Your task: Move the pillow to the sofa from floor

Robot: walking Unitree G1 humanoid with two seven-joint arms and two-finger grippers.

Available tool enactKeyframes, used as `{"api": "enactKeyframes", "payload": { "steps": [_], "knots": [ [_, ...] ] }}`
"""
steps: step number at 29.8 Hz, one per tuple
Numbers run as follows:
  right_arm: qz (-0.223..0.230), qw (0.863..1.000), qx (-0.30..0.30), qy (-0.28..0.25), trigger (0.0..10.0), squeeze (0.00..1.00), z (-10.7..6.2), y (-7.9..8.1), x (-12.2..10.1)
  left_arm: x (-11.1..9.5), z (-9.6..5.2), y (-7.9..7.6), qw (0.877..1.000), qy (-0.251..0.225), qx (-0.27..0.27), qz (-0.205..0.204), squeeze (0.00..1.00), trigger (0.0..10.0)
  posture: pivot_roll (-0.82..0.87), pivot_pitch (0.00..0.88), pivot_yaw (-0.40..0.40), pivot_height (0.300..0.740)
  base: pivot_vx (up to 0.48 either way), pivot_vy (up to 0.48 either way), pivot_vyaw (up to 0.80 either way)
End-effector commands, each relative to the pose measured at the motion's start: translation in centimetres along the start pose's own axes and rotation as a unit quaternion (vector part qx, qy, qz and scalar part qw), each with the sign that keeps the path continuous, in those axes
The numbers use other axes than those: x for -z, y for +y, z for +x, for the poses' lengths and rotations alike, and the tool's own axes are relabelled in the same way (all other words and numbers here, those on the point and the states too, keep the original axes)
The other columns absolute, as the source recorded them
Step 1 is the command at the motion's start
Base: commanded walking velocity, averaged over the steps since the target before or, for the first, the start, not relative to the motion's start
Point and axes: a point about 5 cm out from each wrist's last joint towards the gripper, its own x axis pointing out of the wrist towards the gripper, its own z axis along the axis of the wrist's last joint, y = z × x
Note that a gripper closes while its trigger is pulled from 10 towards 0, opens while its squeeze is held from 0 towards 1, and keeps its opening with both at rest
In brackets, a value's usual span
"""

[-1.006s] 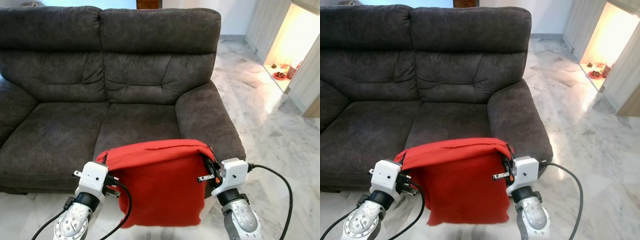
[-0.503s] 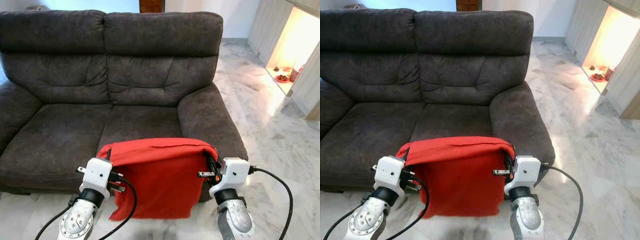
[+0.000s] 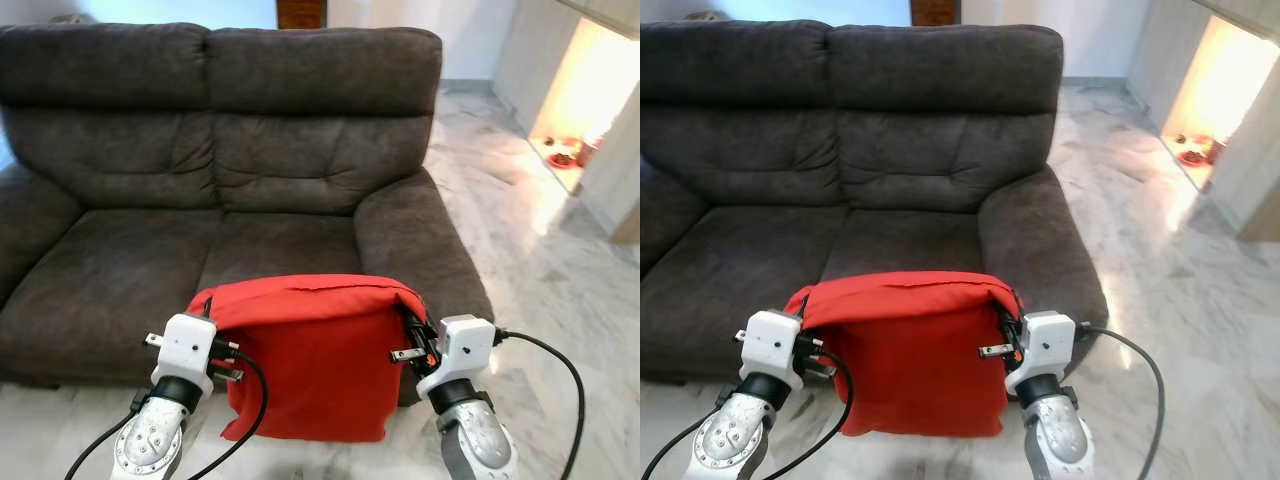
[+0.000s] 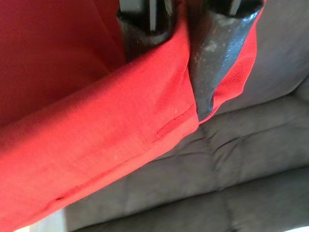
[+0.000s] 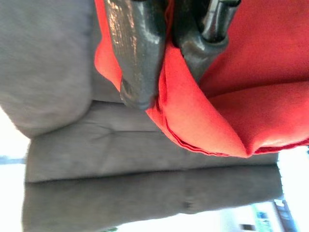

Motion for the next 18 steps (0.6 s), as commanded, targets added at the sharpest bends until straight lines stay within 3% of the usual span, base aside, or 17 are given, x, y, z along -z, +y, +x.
{"api": "enactKeyframes", "payload": {
  "steps": [1,9,15,18],
  "knots": [
    [-0.002,0.999,0.007,-0.036,10.0,0.0,0.2,-0.24,-1.61,-1.33,0.26,1.3,0.999,-0.031,-0.032,0.014,0.0,10.0,0.02,0.055,0.014,0.74,0.0,0.0,0.0],
    [0.003,0.999,0.007,-0.031,10.0,0.0,0.24,-0.4,-1.63,-1.28,0.36,1.31,0.999,-0.03,-0.033,0.013,0.0,10.0,0.02,0.064,0.014,0.74,0.0,0.0,0.0],
    [-0.003,1.0,-0.004,-0.023,10.0,0.0,0.34,0.06,-1.34,-1.22,0.37,1.37,0.999,-0.029,-0.033,0.013,0.0,10.0,0.03,0.072,0.014,0.74,0.0,0.0,0.76],
    [0.006,1.0,0.001,-0.022,10.0,0.0,0.36,-0.03,-1.32,-1.22,0.38,1.38,0.999,-0.029,-0.033,0.014,0.0,10.0,0.02,0.074,0.016,0.74,0.0,0.0,0.0]
  ]
}}
